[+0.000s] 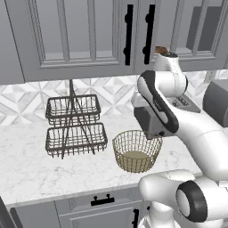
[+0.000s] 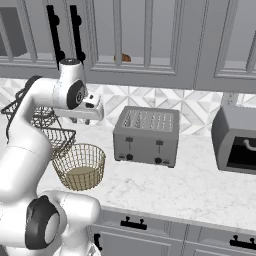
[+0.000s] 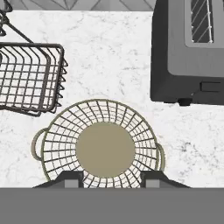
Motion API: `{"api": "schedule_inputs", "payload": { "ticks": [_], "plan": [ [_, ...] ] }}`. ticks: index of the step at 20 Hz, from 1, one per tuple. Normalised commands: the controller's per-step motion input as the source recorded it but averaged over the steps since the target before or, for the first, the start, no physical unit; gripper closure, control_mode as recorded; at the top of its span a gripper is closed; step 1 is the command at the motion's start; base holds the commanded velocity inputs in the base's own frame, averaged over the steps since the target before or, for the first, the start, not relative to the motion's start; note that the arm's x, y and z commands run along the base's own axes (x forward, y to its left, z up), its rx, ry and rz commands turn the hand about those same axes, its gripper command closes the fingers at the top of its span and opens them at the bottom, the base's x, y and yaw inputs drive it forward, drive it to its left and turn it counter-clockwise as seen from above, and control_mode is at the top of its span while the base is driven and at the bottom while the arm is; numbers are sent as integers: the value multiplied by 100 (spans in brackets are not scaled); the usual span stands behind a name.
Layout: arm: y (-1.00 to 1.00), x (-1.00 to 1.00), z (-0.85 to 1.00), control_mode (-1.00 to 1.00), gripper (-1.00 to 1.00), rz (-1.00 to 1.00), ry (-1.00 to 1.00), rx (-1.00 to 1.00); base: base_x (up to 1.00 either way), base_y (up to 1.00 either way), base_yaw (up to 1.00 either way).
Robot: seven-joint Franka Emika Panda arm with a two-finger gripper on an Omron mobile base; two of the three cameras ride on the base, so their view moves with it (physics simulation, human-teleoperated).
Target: Open the cabinet, pick up the bread from the cabinet and place it in the basket. Then move the basket to the dining counter.
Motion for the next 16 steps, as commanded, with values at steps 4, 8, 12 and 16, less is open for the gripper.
{"api": "schedule_inputs", "payload": {
  "ticks": [4, 8, 12, 16],
  "plan": [
    [0, -49, 1, -100, -100, 0, -14, 0, 0, 0, 0],
    [6, -74, 20, -100, -100, -1, -45, -4, 0, 0, 0],
    [0, -26, 90, -100, -100, -11, -40, -2, 0, 0, 0],
    [-1, 0, 100, -100, -100, -5, -16, -1, 0, 0, 0]
  ]
}}
